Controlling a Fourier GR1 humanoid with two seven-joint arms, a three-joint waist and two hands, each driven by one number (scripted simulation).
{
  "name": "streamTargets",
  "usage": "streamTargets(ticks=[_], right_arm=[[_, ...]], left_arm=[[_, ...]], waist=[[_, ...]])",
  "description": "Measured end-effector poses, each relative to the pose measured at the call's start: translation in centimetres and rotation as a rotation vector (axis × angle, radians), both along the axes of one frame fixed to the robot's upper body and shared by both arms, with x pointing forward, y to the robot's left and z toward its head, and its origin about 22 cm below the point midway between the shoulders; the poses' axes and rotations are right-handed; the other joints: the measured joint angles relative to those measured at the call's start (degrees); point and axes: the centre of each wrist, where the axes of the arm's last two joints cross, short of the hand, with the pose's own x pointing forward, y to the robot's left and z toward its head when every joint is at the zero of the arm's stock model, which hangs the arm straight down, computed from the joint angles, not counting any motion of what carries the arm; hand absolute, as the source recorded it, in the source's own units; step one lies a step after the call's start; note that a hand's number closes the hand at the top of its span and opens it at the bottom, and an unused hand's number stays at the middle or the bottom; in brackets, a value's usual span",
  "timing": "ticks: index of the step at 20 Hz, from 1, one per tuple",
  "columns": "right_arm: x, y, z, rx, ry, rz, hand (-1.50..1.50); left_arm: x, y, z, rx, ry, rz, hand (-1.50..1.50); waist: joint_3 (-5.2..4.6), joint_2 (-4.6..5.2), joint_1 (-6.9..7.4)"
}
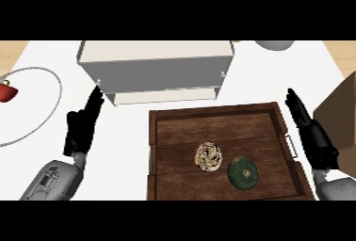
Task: Pick the cupcake from the tray and place it in the tiered shelf
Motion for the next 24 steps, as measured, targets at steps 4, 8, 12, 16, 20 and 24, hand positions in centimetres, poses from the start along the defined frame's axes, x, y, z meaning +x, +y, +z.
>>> streamTargets(ticks=[4, 8, 12, 16, 20, 24], right_arm=[[0.6, -1.3, 3.0, 0.002, -0.074, 0.007, 1.5], [0.5, -4.8, 4.8, -0.156, -0.057, -0.074, 1.5], [0.5, -5.7, 3.7, -0.111, 0.064, -0.128, -1.5], [-0.3, -6.2, 3.8, -0.088, 0.079, -0.033, -1.5], [-1.6, -6.2, 5.8, -0.108, 0.101, 0.119, -1.5], [-2.7, -4.9, 9.0, -0.14, 0.144, 0.241, -1.5]], left_arm=[[-0.4, 1.6, -0.5, -0.054, 0.088, 0.03, 0.0], [-2.4, 3.4, -2.0, -0.117, 0.218, 0.07, 0.0], [-2.7, 4.5, -2.3, -0.177, 0.285, 0.064, 0.0], [-3.8, 4.9, -2.3, -0.201, 0.299, 0.062, 0.0], [-4.4, 5.2, -2.2, -0.208, 0.313, 0.07, 0.0], [-4.6, 5.5, -2.3, -0.209, 0.319, 0.078, 0.0]], waist=[[0.75, -0.53, 0.43], [0.74, -0.72, 0.77], [1.03, -0.7, 0.91], [1.22, -0.84, 0.84], [1.21, -0.96, 0.49], [1.22, -1.01, 0.22]])
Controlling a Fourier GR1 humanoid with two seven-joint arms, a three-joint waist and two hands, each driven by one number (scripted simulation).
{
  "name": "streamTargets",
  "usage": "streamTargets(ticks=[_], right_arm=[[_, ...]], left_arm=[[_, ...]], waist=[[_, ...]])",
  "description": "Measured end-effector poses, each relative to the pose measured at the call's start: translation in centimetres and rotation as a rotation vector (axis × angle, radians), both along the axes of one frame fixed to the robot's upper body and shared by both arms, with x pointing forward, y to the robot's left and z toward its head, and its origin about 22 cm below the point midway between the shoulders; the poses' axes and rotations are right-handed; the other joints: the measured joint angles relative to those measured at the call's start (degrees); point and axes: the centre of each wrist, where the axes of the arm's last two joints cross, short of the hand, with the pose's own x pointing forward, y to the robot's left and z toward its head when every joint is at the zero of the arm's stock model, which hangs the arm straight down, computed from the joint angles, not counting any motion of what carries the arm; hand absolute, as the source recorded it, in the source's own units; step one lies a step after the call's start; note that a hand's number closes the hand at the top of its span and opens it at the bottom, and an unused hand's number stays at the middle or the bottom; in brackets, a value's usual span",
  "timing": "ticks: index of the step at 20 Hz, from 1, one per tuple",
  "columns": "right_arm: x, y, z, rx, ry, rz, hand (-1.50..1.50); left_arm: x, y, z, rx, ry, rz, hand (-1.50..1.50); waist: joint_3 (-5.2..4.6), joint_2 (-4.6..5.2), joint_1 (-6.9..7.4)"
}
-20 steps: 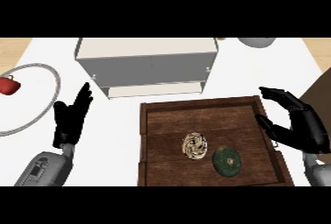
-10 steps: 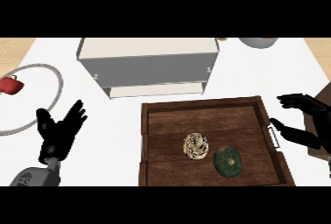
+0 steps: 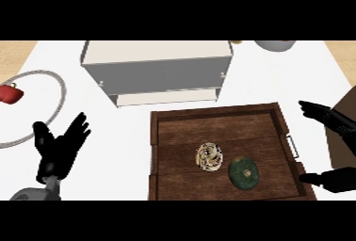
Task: Pick the cupcake from the tray and place it in the tiered shelf
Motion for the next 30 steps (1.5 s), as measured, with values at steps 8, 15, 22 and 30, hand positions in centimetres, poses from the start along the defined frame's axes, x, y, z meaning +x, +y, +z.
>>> streamTargets(ticks=[8, 15, 22, 30], right_arm=[[-1.4, 6.9, 5.2, -0.169, 0.102, 0.066, -1.5], [-0.7, 12.6, 6.9, -0.295, 0.151, -0.05, -1.5], [0.2, 17.8, 6.3, -0.409, 0.212, -0.071, -1.5], [0.8, 20.9, 4.5, -0.507, 0.246, -0.037, -1.5]], left_arm=[[0.4, -0.7, -0.3, 0.002, -0.005, -0.015, 0.0], [0.3, -0.5, 0.1, -0.005, -0.012, -0.025, 0.0], [0.6, -0.4, 0.4, -0.01, 0.008, -0.022, 0.0], [0.8, -0.6, 0.4, -0.004, 0.012, -0.019, 0.0]], waist=[[0.07, 0.01, 0.56], [-0.02, 0.12, 1.3], [0.01, 0.16, 1.18], [0.06, 0.14, 0.88]])
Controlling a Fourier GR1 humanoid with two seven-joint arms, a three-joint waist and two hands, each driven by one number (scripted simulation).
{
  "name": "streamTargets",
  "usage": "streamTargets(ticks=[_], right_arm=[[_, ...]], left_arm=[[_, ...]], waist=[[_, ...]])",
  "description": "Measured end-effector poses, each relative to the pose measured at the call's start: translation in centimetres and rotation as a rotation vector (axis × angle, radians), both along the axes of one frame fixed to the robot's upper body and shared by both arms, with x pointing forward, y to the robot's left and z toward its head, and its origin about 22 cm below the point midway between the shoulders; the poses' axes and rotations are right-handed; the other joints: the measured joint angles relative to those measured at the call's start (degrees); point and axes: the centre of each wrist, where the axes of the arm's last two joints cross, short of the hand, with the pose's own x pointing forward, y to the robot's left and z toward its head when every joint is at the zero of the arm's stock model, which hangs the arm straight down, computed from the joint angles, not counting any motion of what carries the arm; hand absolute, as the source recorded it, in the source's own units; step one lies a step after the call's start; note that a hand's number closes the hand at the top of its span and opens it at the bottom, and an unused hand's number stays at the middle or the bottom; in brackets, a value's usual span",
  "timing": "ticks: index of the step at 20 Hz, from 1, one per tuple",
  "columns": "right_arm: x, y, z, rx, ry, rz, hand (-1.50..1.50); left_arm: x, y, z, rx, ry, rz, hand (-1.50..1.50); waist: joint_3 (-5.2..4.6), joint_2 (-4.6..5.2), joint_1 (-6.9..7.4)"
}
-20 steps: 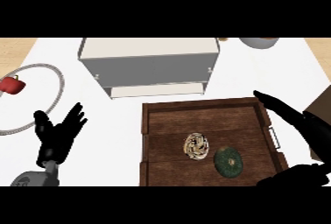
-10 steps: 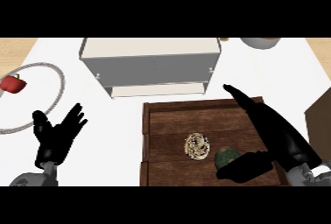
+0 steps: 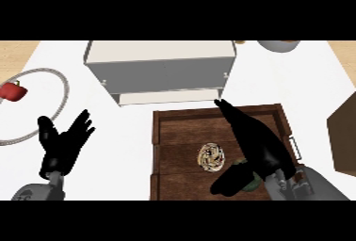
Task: Pick the cupcake from the tray and place it in the tiered shelf
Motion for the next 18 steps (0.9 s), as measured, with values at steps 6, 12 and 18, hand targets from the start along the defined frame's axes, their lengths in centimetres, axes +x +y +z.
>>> streamTargets(ticks=[6, 12, 18], right_arm=[[-0.6, 1.2, -1.7, -0.056, 0.002, -0.023, -1.5], [-1.1, 1.7, -3.5, -0.099, 0.001, -0.049, -1.5], [0.0, 3.0, -5.4, -0.132, 0.013, -0.079, -1.5]], left_arm=[[-0.7, -0.1, -0.7, 0.002, -0.014, -0.005, 0.0], [-0.6, 0.3, -0.3, 0.001, -0.015, 0.004, 0.0], [-0.5, 0.5, -0.1, 0.0, -0.004, 0.0, 0.0]], waist=[[0.11, -0.09, -0.21], [0.05, -0.05, -0.26], [0.0, 0.05, -0.15]])
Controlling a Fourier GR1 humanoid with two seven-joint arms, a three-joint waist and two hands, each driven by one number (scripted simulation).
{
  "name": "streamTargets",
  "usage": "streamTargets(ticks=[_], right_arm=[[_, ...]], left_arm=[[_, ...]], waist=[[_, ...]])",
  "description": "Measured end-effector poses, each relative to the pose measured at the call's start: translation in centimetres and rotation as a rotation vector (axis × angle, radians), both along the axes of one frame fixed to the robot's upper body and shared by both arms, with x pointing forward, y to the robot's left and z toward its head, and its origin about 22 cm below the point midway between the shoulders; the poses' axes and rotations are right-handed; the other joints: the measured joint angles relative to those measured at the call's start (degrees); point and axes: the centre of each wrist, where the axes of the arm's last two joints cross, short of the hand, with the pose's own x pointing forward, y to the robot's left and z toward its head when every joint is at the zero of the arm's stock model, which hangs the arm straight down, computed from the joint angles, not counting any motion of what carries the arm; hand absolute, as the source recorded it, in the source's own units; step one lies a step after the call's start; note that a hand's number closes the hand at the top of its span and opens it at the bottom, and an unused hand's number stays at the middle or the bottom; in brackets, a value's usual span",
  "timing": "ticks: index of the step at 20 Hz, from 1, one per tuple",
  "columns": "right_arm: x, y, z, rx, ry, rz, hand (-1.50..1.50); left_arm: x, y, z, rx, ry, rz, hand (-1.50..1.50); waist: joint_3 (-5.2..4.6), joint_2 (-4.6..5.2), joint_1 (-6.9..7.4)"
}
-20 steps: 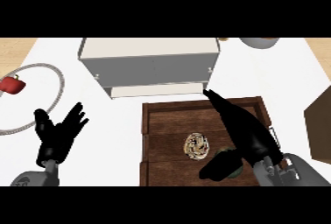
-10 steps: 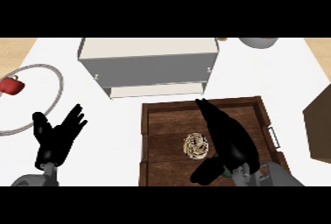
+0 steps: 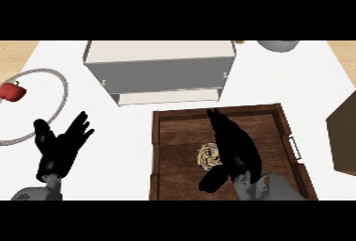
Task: Pick the cupcake from the tray and place it in the tiered shelf
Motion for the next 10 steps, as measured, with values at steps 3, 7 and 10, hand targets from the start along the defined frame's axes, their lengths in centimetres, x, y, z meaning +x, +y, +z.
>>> streamTargets(ticks=[3, 7, 10], right_arm=[[0.1, -0.2, -1.0, -0.031, 0.002, -0.021, -1.5], [0.1, -0.2, -1.8, -0.07, 0.0, -0.037, -1.5], [0.2, 0.1, -2.6, -0.084, -0.006, -0.051, -1.5]], left_arm=[[-0.1, -0.1, -0.1, -0.007, 0.0, 0.002, 0.0], [0.0, -0.4, -0.1, 0.0, 0.0, 0.005, 0.0], [0.0, 0.0, -0.2, -0.001, -0.005, 0.004, 0.0]], waist=[[0.03, -0.02, -0.04], [0.01, 0.0, -0.08], [0.04, -0.02, -0.08]])
